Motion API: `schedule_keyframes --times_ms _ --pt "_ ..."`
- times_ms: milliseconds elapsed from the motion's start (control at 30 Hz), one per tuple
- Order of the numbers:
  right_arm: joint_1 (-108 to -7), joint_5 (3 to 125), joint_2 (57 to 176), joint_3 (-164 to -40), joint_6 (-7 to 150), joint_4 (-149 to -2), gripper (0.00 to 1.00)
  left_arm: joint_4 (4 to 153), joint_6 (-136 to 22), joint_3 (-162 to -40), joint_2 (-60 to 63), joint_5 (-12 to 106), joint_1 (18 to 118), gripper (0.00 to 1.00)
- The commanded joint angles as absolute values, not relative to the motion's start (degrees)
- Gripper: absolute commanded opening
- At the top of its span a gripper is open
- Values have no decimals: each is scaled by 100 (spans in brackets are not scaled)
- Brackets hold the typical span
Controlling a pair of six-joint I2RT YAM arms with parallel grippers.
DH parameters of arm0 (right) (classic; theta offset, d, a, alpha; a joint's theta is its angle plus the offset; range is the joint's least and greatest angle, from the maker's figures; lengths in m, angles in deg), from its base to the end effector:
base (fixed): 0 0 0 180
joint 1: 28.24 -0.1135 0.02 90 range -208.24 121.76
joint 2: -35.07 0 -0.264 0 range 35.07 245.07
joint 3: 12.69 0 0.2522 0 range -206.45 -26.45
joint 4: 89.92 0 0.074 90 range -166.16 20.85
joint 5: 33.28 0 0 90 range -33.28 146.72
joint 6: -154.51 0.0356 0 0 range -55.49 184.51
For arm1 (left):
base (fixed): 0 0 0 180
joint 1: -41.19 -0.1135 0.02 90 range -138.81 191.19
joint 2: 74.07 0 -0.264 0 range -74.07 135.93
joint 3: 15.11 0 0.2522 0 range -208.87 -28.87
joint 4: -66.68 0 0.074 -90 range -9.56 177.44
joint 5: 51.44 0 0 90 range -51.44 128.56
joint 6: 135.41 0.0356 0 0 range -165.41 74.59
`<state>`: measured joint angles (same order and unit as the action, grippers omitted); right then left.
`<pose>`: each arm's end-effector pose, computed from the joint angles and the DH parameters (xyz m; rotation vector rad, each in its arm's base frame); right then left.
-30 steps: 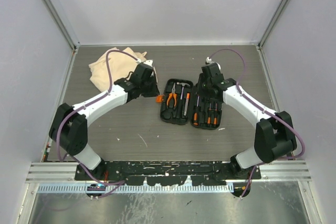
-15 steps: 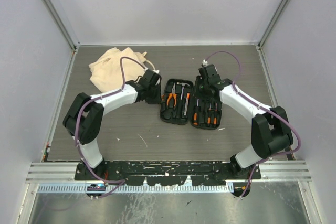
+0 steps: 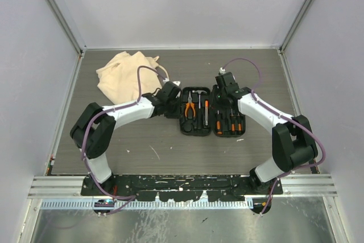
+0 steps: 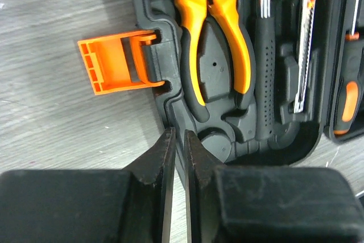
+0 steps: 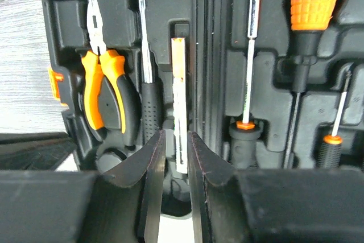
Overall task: Sort the tools into containers
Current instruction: Adjust the storage box at the center of the board.
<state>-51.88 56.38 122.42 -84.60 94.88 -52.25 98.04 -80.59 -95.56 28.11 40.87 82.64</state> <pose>0.2902 0.1268 0.2224 0.1516 2.5349 0.3779 0.2807 -0.2498 0.1906 0.1597 2.5955 -0.5792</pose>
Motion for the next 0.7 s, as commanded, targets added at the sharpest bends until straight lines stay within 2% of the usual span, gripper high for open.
schedule_keyframes --times_ms 0,433,667 --pt "-5209 5655 12057 -8516 9515 -5438 28 9714 -8276 -9384 2711 4339 8681 12" --pt "-5217 5312 12659 -8909 8865 -5167 33 9759 -8326 -9186 1909 3775 8934 15" --pt "-5216 5552 13089 -9093 8576 -5363 33 9865 -8268 -9242 1787 3626 8922 16"
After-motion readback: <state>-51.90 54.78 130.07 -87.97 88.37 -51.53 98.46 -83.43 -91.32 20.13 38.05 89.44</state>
